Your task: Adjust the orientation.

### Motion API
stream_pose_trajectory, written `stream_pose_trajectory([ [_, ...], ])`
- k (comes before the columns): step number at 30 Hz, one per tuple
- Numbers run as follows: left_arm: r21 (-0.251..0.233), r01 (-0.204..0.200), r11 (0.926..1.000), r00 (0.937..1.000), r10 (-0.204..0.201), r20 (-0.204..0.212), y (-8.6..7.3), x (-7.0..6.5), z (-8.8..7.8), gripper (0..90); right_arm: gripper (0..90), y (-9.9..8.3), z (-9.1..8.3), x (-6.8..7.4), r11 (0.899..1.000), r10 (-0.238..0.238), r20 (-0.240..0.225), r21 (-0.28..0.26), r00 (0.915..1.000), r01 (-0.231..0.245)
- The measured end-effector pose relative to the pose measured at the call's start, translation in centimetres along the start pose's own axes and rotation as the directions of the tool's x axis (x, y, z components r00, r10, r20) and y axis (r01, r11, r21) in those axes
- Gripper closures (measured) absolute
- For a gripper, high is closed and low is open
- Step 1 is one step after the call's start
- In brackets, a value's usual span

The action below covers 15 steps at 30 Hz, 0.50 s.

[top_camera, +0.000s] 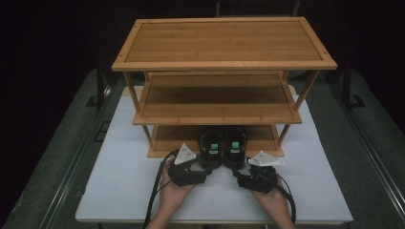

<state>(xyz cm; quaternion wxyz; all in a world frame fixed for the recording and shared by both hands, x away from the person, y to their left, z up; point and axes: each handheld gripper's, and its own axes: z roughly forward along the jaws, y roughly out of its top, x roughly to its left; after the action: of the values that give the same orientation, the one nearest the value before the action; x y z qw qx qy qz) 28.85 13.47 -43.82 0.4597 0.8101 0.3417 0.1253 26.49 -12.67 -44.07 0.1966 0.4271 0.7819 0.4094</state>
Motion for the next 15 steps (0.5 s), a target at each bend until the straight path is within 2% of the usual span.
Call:
stream_pose_trajectory([
  [4, 0.011, -0.003, 0.9999, 0.9994, 0.003, -0.036, -0.2, -0.4, -0.5, 47.9, 51.4, -0.1, -0.4, 0.8, 1.0, -0.01, 0.022, -0.016, 0.9997, 0.01],
  [6, -0.001, 0.004, 1.0, 0.9993, -0.004, -0.038, -0.2, -0.5, -0.7, 55.4, 58.2, -0.2, -0.5, 1.0, 1.0, -0.01, 0.038, -0.026, 0.9992, 0.011],
  [10, 0.004, -0.039, 0.9992, 0.9972, 0.039, -0.064, -0.2, -1.3, -0.9, 70.6, 72.9, -0.3, -0.7, 1.5, 0.999, -0.008, 0.069, -0.038, 0.9976, 0.01],
  [13, 0.023, -0.067, 0.9975, 0.9947, 0.068, -0.076, -0.2, -1.7, -0.7, 76.6, 77.9, -0.3, -0.7, 1.8, 0.999, -0.019, 0.064, -0.038, 0.9977, 0.021],
  [15, 0.022, -0.056, 0.9982, 0.9958, 0.058, -0.071, -0.1, -1.6, -0.7, 77.7, 79.7, -0.3, -0.6, 2.0, 0.999, -0.025, 0.072, -0.034, 0.9971, 0.027],
])
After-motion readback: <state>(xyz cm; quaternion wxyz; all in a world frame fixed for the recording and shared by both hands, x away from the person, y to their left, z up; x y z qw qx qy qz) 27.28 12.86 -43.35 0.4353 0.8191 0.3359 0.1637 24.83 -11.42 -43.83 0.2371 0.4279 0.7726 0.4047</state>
